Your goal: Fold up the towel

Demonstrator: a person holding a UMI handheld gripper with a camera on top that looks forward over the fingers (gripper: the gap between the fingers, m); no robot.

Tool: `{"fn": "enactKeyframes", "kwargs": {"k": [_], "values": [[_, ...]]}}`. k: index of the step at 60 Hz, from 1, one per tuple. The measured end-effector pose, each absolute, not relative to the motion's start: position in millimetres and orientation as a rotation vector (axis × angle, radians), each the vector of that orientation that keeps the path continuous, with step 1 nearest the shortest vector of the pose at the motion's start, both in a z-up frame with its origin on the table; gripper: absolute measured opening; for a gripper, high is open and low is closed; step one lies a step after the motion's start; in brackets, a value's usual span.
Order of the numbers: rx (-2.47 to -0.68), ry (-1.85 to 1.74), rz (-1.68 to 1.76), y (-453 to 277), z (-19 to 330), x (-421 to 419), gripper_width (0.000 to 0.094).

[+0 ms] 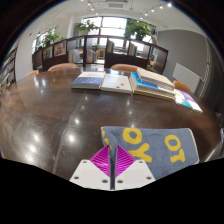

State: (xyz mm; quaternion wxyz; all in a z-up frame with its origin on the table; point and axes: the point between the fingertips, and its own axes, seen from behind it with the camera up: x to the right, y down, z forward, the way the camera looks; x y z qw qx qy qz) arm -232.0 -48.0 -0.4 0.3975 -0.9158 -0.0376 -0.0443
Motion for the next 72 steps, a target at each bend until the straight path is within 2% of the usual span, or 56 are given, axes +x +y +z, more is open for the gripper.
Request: {"fn": "enactKeyframes", "kwargs": {"k": [10, 18, 24, 34, 37, 43, 45, 49, 51, 59, 63, 72], "values": [[-2.216, -0.106, -0.087, -48, 77, -176, 0.0035], [-2.168, -0.080, -0.110, -47, 118, -97, 0.0035], [-2.174, -0.077, -0.117, -45, 118, -40, 0.0040], [-2.252, -0.065, -0.119, -49, 79, 30, 0.0066], [-2.267, -0.053, -0.124, -50, 67, 45, 0.0164], [-2.307, -0.044, -0.237, -62, 47, 78, 0.0459], [-2.306, -0.037, -0.242, -66, 49, 80, 0.0578], [-2.260, 0.002, -0.211, -70, 66, 76, 0.0718], [-2.230, 0.017, -0.194, -73, 79, 72, 0.0751], [-2.131, 0.033, -0.185, -90, 139, 51, 0.0773], [-2.092, 0.023, -0.179, -106, 169, 37, 0.0813], [-2.043, 0.018, -0.126, -148, 214, -3, 0.0814]]}}
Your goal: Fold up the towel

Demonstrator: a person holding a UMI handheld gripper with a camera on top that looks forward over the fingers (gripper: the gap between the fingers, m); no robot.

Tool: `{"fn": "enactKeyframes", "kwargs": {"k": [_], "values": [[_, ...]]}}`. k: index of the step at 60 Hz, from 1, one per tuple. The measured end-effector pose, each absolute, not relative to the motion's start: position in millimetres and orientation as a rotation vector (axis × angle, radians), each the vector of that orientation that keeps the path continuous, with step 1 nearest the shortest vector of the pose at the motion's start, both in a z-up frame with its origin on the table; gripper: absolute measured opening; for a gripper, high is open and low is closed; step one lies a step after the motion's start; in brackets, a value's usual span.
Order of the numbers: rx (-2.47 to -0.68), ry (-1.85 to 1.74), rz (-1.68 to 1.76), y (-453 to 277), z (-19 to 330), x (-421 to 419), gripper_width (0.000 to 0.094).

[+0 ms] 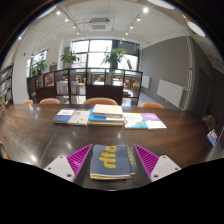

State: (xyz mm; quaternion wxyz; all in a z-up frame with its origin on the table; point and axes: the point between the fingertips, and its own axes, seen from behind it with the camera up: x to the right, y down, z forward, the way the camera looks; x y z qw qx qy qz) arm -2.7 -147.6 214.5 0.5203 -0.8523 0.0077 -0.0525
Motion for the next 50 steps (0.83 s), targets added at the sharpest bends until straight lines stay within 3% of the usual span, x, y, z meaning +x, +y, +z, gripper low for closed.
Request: {"fn": "enactKeyframes", "kwargs": {"k": [8, 23, 50], "values": [[-2.039, 0.007, -0.103, -189, 228, -32, 0.0814], [-2.052, 0.038, -0.077, -265, 221, -71, 0.0812], [-2.068, -0.032, -0.113, -290, 218, -89, 0.0807]]}}
